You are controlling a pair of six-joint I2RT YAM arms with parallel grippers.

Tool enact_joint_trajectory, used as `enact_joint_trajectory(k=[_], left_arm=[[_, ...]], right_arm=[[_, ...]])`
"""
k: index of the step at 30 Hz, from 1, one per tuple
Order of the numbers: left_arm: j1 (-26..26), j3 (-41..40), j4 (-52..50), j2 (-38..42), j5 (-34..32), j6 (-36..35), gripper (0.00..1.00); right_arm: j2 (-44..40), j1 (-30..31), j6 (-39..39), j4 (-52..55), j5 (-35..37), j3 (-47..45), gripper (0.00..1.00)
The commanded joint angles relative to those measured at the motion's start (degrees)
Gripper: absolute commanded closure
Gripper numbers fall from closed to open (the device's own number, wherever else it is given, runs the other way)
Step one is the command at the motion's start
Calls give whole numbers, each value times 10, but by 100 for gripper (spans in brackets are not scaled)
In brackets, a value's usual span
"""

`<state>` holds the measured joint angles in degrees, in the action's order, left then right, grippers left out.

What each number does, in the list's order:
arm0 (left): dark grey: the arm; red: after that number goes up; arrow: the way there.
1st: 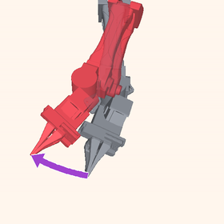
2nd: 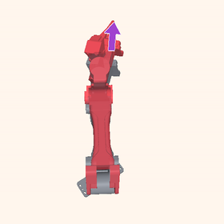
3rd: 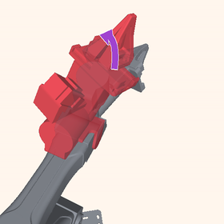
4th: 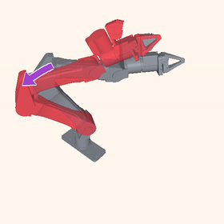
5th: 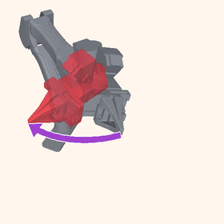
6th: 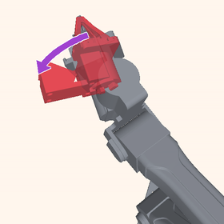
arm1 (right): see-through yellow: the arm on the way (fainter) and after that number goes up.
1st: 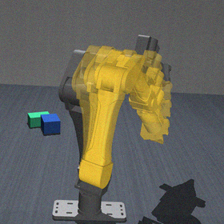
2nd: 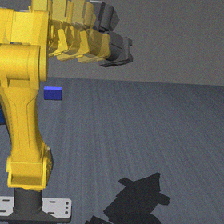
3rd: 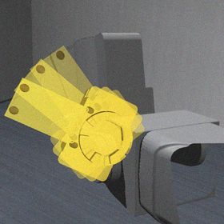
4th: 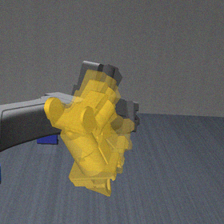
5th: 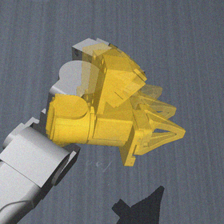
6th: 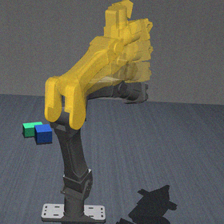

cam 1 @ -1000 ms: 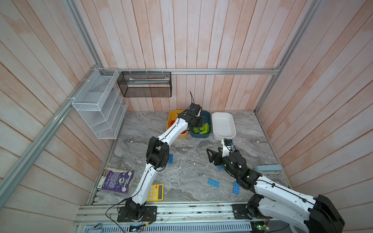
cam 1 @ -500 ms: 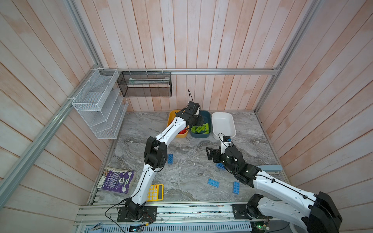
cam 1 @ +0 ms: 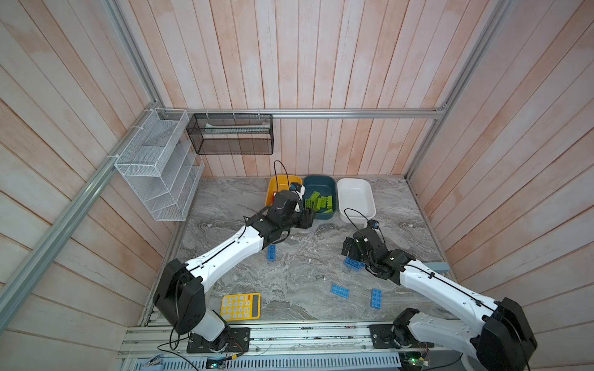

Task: Sort the legos into containers by color
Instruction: Pick up the lego from the middle-right of the table.

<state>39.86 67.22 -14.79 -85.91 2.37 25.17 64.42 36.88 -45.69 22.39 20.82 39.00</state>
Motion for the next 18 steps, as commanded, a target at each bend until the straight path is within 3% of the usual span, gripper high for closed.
enact_joint_trajectory(k=[1, 8, 18], left_arm=[[4, -99, 36, 57, -45, 22, 43], [21, -235, 25, 187, -72, 44, 42], [23, -284, 10, 245, -88, 42, 42]], right_arm=[[18, -9, -39, 35, 15, -15, 1], [100, -19, -63, 23, 3, -9, 1], [171, -25, -69, 9, 13, 14, 8]])
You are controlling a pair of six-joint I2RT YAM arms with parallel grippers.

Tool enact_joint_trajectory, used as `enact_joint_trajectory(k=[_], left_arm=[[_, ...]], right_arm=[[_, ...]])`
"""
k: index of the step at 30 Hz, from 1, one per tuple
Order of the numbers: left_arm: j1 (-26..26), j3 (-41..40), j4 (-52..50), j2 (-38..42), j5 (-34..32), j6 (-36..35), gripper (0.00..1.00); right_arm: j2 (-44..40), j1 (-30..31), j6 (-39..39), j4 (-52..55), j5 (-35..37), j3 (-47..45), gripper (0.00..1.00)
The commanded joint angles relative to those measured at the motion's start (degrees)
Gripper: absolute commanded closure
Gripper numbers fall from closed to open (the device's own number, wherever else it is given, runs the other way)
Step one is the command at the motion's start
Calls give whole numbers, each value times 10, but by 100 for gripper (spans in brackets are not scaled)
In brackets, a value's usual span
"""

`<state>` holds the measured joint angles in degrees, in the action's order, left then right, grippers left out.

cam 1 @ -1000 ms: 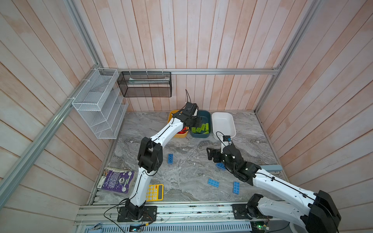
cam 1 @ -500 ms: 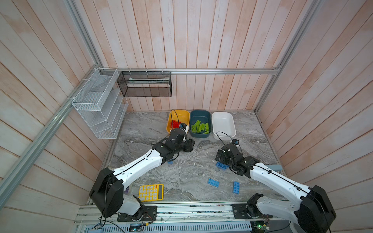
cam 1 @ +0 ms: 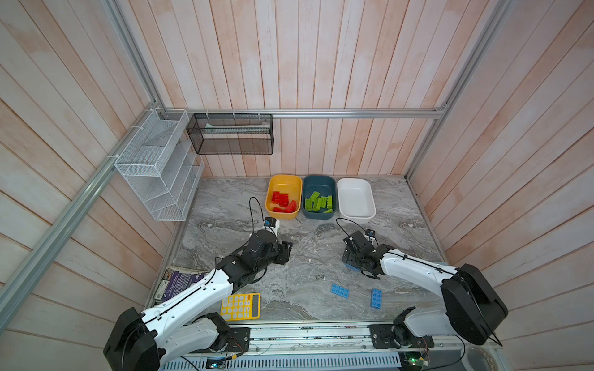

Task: Sort the legos into containers by color
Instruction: Pick up the lego from the middle-right of the table, then place the lego in the container.

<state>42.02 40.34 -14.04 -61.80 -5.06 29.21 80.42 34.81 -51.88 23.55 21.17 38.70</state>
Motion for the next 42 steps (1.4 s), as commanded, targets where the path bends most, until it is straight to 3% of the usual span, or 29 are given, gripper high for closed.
enact_joint_trajectory(k=[1, 16, 25, 32, 42], left_arm=[[2, -17, 2, 3, -15, -1, 42], [2, -21, 0, -1, -18, -10, 42], [2, -20, -14, 14, -22, -10, 42], [2, -20, -48, 16, -34, -7, 42], [1, -24, -114, 24, -56, 7, 42]], right_arm=[[15, -5, -8, -7, 7, 16, 10], [36, -8, 2, -43, -10, 12, 35], [-17, -8, 64, -17, -2, 59, 37], [-10, -50, 146, -10, -34, 168, 39], [159, -140, 224, -48, -89, 363, 38]])
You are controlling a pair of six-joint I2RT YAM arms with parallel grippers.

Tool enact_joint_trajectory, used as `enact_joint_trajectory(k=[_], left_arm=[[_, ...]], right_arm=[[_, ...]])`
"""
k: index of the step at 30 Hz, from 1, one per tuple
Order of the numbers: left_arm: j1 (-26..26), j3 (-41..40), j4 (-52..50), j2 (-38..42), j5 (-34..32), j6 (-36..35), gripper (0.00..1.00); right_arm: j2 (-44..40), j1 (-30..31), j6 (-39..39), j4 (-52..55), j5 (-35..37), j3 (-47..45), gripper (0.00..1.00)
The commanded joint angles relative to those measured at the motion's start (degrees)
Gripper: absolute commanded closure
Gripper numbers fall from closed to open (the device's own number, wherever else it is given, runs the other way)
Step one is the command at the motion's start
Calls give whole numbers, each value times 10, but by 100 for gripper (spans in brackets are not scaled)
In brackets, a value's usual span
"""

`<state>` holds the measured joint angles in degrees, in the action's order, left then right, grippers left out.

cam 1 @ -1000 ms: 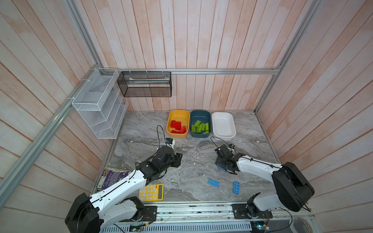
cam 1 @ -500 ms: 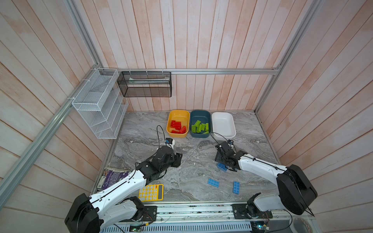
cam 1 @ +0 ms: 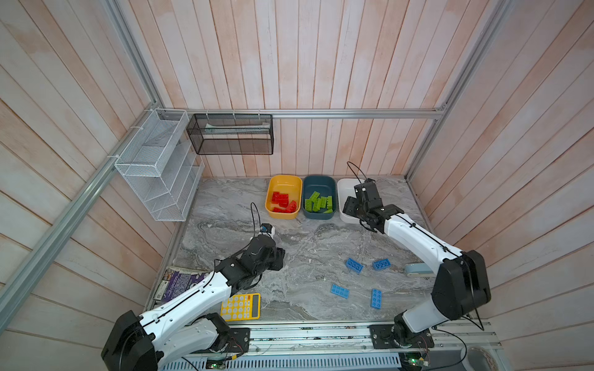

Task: Sort the legos into containers by color
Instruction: Place the lego in the container.

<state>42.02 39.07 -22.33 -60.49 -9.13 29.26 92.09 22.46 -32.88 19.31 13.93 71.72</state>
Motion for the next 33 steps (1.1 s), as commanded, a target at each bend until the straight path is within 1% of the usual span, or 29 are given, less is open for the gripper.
enact_joint_trajectory(k=[1, 5, 7, 11, 14, 17, 18, 20, 23, 25, 27, 33], left_arm=[[2, -13, -35, 12, -16, 8, 42], [2, -22, -41, 10, -12, 14, 42], [2, -23, -44, 4, -14, 17, 41], [1, -24, -42, -10, -16, 17, 41], [-1, -21, -44, -22, -20, 16, 40], [-3, -16, -47, -38, -28, 18, 37], [-6, -12, -49, -42, -29, 19, 35], [-11, -5, -54, -53, -29, 21, 32], [-27, -3, -54, -68, -17, 19, 29], [-42, -4, -48, -80, 2, 19, 30], [-48, -8, -42, -92, 6, 19, 31], [-52, 2, -22, -146, -10, 19, 33]], right_arm=[[64, -25, 37, -10, -21, 48, 38], [132, -53, 51, -25, -31, 94, 38], [151, -61, 61, -33, -36, 107, 37], [179, -73, 70, -39, -57, 126, 30], [186, -77, 73, -41, -60, 131, 22], [179, -80, 78, -46, -61, 129, 7], [174, -80, 80, -51, -62, 124, 4], [158, -79, 83, -60, -64, 114, 1], [121, -80, 81, -76, -74, 83, 1], [86, -79, 76, -96, -88, 46, 1], [43, -78, 68, -128, -109, -11, 1], [-92, -75, 34, -230, -167, -182, 4]])
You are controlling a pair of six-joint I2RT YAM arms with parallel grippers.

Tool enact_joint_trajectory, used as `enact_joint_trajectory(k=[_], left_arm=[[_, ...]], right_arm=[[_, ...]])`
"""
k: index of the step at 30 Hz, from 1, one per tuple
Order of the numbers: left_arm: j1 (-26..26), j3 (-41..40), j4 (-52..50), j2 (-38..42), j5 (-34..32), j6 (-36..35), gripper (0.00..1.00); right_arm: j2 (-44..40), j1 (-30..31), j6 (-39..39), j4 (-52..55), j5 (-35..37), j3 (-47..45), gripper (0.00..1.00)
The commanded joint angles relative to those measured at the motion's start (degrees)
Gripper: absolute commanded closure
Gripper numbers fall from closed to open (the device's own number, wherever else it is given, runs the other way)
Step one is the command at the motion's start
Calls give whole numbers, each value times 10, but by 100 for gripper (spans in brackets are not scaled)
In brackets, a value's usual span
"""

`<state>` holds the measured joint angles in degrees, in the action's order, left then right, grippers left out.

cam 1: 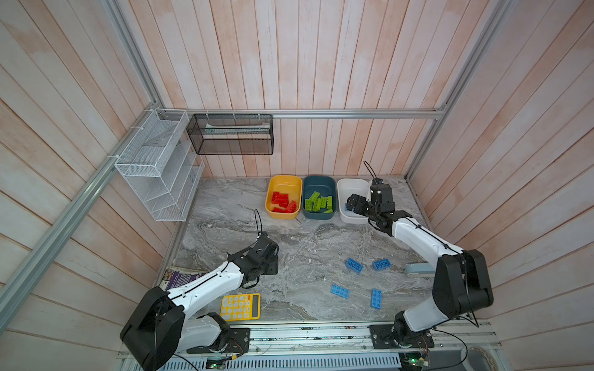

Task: Sort the legos into containers by color
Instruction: Pick up the lego from the center of the table.

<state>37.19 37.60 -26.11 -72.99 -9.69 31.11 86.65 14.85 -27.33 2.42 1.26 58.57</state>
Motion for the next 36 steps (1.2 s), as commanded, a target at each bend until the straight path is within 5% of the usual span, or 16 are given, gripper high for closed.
enact_joint_trajectory(k=[1, 16, 27, 36], left_arm=[[-4, 21, 18, -30, -4, 1, 33], [-8, 88, 25, -153, -34, -12, 46], [-9, 137, 0, -191, -48, -26, 74], [19, 219, -20, -178, -31, -78, 76]], right_arm=[[-55, 3, -24, -72, -45, -70, 4], [-192, 26, -6, -87, -42, -200, 4], [-219, 26, -17, -108, -59, -226, 5], [-260, 27, -29, -125, -70, -244, 5]])
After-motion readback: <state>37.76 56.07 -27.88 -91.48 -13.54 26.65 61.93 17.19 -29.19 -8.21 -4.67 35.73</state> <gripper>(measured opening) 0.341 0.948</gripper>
